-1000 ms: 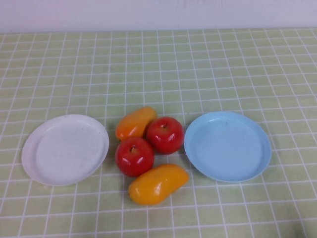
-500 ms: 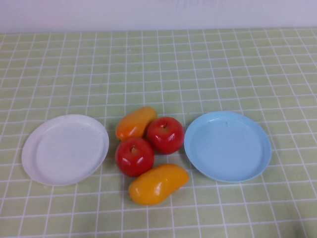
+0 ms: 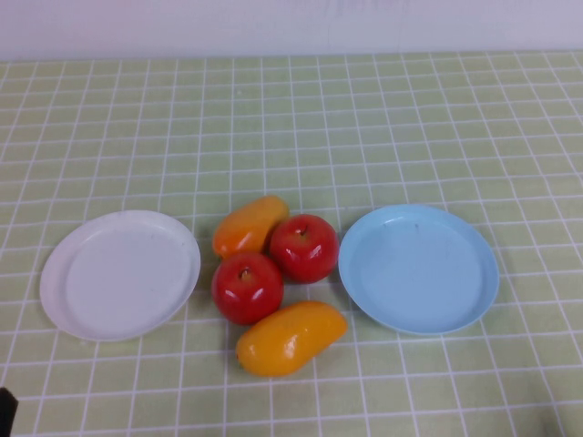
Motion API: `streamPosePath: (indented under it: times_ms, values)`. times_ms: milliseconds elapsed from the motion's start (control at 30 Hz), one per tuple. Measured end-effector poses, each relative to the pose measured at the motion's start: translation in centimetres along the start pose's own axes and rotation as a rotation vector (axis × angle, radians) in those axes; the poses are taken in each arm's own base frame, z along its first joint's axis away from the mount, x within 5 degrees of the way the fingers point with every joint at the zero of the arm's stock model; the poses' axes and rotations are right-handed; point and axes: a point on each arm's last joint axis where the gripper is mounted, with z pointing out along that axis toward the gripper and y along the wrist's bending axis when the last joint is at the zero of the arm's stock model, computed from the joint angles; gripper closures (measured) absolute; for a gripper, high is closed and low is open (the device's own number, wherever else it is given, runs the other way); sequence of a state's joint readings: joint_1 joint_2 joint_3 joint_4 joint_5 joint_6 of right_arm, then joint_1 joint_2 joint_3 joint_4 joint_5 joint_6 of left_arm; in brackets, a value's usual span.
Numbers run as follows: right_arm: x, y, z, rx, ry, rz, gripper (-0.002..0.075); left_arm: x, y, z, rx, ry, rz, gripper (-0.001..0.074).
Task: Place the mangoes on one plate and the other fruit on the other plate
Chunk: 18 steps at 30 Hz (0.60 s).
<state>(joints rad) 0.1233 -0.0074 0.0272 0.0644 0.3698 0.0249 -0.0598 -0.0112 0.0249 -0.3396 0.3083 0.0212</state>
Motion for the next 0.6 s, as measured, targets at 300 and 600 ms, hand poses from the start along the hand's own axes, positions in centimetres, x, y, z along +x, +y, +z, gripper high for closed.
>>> streamPosePath:
  times_ms: [300, 600]
  values:
    - [0.0, 0.0, 0.0, 0.000, 0.000, 0.000, 0.0742, -0.9, -0.8, -0.1, 0.106, -0.081, -0.401, 0.0734]
    - [0.0, 0.0, 0.0, 0.000, 0.000, 0.000, 0.0742, -1.4, -0.7, -0.1, 0.106, -0.132, -0.444, 0.0734]
